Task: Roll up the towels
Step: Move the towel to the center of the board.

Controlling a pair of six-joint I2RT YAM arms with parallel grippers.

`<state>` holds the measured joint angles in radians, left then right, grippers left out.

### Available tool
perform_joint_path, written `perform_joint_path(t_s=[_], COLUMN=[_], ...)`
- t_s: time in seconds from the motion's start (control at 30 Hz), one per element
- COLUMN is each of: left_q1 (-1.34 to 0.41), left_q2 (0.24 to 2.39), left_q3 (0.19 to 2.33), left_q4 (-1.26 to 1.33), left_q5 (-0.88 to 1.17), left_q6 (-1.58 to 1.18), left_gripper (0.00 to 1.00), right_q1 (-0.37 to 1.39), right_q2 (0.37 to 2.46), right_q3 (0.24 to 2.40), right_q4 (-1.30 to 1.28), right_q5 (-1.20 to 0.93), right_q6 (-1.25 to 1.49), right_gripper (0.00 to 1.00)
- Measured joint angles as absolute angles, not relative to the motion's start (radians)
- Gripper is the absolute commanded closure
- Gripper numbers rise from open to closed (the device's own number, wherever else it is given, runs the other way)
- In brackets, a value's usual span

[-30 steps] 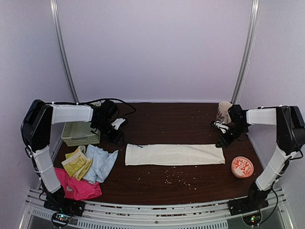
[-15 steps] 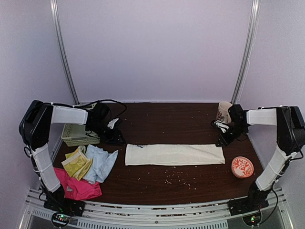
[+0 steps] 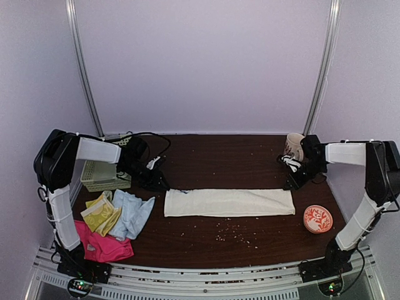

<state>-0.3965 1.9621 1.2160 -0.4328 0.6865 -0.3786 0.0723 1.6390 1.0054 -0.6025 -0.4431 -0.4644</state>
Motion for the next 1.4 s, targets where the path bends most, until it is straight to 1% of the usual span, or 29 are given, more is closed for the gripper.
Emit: perform_joint_path(t_s=[0.07, 0.2, 0.23, 0.27, 0.3, 0.33, 0.5, 0.87, 1.03, 1.17, 1.2, 1.27, 1.33, 1.4], left_q1=[-0.397, -0.401, -0.401, -0.402, -0.402, -0.403, -0.403, -0.41, -0.413, -0.413, -0.413, -0.413, -0.413, -0.413], left_q2=[1.971, 1.993, 1.998, 2.003, 2.01, 2.016, 2.021, 1.958, 1.958, 1.958, 1.958, 1.956, 1.947, 1.926], left_q3=[1.224, 1.238, 1.238, 1.238, 1.238, 1.238, 1.238, 1.183, 1.18, 1.182, 1.184, 1.189, 1.194, 1.196], left_q4=[-0.422, -0.41, -0.403, -0.399, -0.392, -0.385, -0.353, -0.213, -0.194, -0.18, -0.181, -0.184, -0.2, -0.221], left_q5=[0.704, 0.733, 0.739, 0.743, 0.747, 0.75, 0.726, 0.564, 0.536, 0.522, 0.518, 0.505, 0.482, 0.458], left_q6=[-0.381, -0.388, -0.393, -0.396, -0.4, -0.405, -0.421, -0.476, -0.482, -0.483, -0.482, -0.479, -0.477, -0.473], left_gripper=[0.7, 0.8, 0.83, 0.88, 0.97, 1.0, 1.0, 1.0, 1.0, 0.84, 0.79, 0.74, 0.72, 0.73], right_q1=[0.072, 0.072, 0.072, 0.073, 0.072, 0.072, 0.073, 0.079, 0.079, 0.079, 0.079, 0.079, 0.079, 0.079], right_q2=[1.655, 1.692, 1.699, 1.71, 1.717, 1.725, 1.741, 1.749, 1.769, 1.779, 1.779, 1.778, 1.771, 1.75], right_q3=[1.005, 1.005, 1.005, 1.005, 1.005, 1.005, 1.007, 1.015, 1.042, 1.066, 1.072, 1.087, 1.098, 1.103], right_q4=[-0.603, -0.606, -0.605, -0.605, -0.604, -0.604, -0.599, -0.562, -0.558, -0.571, -0.579, -0.596, -0.612, -0.63], right_q5=[-0.451, -0.453, -0.453, -0.452, -0.452, -0.45, -0.429, -0.35, -0.348, -0.378, -0.387, -0.412, -0.429, -0.443], right_q6=[-0.467, -0.468, -0.467, -0.466, -0.464, -0.463, -0.456, -0.419, -0.411, -0.411, -0.412, -0.414, -0.414, -0.415], right_gripper=[0.75, 0.76, 0.76, 0.76, 0.76, 0.77, 0.78, 0.79, 0.79, 0.77, 0.77, 0.75, 0.75, 0.74])
